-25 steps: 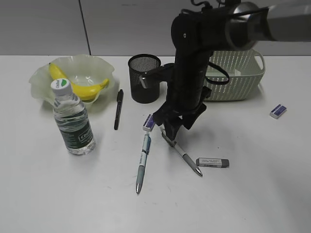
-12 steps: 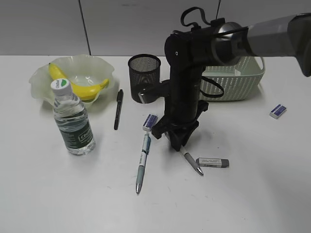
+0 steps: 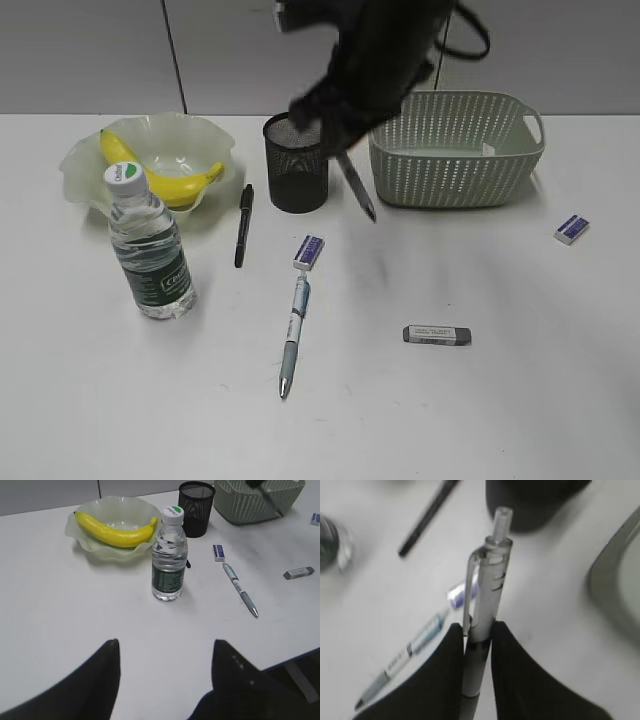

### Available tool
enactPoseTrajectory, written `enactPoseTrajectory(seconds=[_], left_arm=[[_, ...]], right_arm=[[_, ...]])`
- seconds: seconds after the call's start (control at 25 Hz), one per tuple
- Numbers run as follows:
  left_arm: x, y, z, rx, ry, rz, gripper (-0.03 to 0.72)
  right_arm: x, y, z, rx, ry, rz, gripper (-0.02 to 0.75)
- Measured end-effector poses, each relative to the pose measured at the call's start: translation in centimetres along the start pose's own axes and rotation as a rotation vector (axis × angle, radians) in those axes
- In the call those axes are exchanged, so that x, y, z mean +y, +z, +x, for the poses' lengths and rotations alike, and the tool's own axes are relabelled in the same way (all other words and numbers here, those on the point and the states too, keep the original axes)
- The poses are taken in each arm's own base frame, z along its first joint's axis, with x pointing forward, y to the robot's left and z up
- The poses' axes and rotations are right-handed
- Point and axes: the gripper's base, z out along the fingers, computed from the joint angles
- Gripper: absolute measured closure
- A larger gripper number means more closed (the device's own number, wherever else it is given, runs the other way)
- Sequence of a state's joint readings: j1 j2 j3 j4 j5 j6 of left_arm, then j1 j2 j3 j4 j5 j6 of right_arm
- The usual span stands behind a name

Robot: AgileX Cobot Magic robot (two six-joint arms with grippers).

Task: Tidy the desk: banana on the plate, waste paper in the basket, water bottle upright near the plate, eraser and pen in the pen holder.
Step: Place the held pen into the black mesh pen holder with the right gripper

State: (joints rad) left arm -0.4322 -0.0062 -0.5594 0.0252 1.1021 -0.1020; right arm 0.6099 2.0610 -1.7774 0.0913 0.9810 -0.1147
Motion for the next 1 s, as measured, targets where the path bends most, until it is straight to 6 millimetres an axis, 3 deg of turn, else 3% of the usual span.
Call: enactPoseTrajectory(seconds=[0.12,0.24,0.36,0.44,0.6,0.72,0.8,1.0], left_arm=[[0.0,0.1,0.0,-0.007,0.0,0.001,0.253],[0.0,0.4,0.0,-0.015,0.002,-0.001,0.253],[0.0,0.5,0.0,-0.019,0.002,-0.001,0.253],[0.0,0.5,0.0,-0.02,0.002,-0.001,0.253],[0.0,0.5,0.0,-0.02,0.002,-0.001,0.253],[0.0,0.5,0.0,-0.02,0.002,-0.001,0.253],[0.0,0.5,0.0,-0.02,0.002,-0.001,0.253],[0.0,0.5,0.0,-0.02,0.002,-0.001,0.253]], right_arm=[[0.0,-4.1,-2.5,-0.303,-0.005,0.03,0.596],[-0.2,-4.5,-4.4,-0.528,-0.009,0.06,0.596],[-0.7,-2.0,-5.6,-0.647,-0.015,0.086,0.596],[-1.0,0.8,-5.9,-0.682,-0.018,0.097,0.596],[-1.4,5.5,-5.7,-0.702,-0.033,0.115,0.596],[-1.8,7.5,-5.2,-0.68,-0.032,0.119,0.594],[-1.9,7.9,-5.1,-0.675,-0.031,0.12,0.54],[-2.0,7.7,-5.2,-0.687,-0.03,0.123,0.261]])
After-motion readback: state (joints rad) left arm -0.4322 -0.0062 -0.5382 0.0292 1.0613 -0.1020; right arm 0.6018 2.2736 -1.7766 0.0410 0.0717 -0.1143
